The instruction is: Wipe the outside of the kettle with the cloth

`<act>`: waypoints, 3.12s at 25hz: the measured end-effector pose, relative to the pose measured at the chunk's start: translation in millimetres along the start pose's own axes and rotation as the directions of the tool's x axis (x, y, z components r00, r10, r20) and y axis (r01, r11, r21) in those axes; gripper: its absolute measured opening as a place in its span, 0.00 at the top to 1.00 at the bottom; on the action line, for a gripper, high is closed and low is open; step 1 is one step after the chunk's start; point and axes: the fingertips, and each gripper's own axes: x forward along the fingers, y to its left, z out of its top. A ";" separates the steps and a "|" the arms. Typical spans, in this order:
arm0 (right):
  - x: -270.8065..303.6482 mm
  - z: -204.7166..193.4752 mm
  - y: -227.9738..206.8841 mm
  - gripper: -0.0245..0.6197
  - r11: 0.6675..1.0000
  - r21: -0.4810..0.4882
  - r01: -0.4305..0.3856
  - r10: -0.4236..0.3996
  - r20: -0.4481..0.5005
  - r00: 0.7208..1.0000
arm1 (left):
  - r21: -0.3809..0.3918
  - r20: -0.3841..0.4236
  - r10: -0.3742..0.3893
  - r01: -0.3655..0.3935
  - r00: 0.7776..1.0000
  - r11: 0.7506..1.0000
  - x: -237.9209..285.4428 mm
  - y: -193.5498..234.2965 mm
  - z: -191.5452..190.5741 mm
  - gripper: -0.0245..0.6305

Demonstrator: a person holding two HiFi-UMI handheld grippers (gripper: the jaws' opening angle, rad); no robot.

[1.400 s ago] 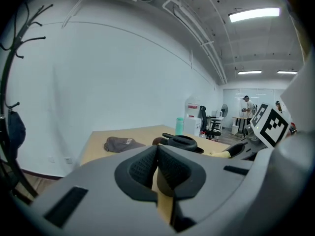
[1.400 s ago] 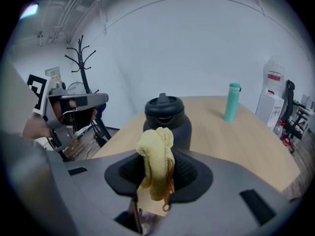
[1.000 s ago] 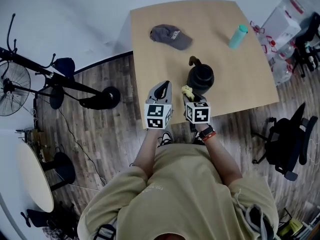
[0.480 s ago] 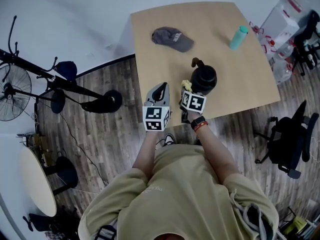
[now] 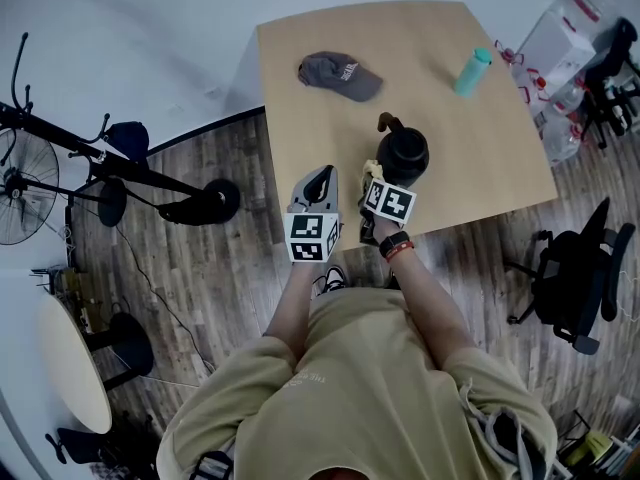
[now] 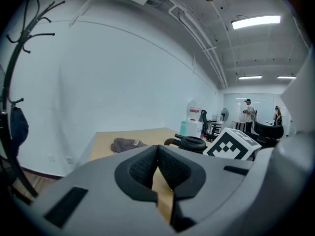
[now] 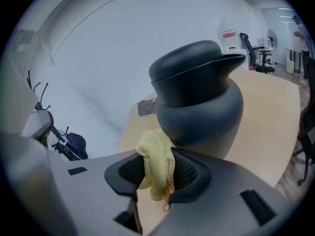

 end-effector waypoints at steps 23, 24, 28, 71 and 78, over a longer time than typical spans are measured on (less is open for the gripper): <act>-41.6 -10.0 -53.1 0.74 0.986 -0.142 -0.085 0.079 -0.048 0.996 | 0.001 -0.037 -0.047 0.047 0.998 0.999 32.4 -66.3 -12.8 0.93; -43.4 -9.7 -56.6 0.74 0.985 -0.146 -0.086 0.080 -0.047 0.996 | 0.003 -0.039 -0.048 0.048 0.998 0.999 33.6 -69.1 -13.6 0.93; -52.2 -5.2 -66.5 0.74 0.983 -0.165 -0.086 0.080 -0.046 0.996 | 0.004 -0.043 -0.050 0.050 0.998 0.999 38.2 -79.5 -14.5 0.93; -20.9 93.9 -173.5 0.75 0.913 -0.365 -0.179 0.154 -0.098 0.983 | 0.006 -0.071 0.126 -0.126 0.989 0.992 67.2 -120.3 -26.0 0.93; -6.3 109.6 -169.9 0.75 0.847 -0.475 -0.239 0.191 -0.148 0.970 | 0.016 -0.071 0.148 -0.148 0.986 0.989 63.5 -116.0 -19.9 0.93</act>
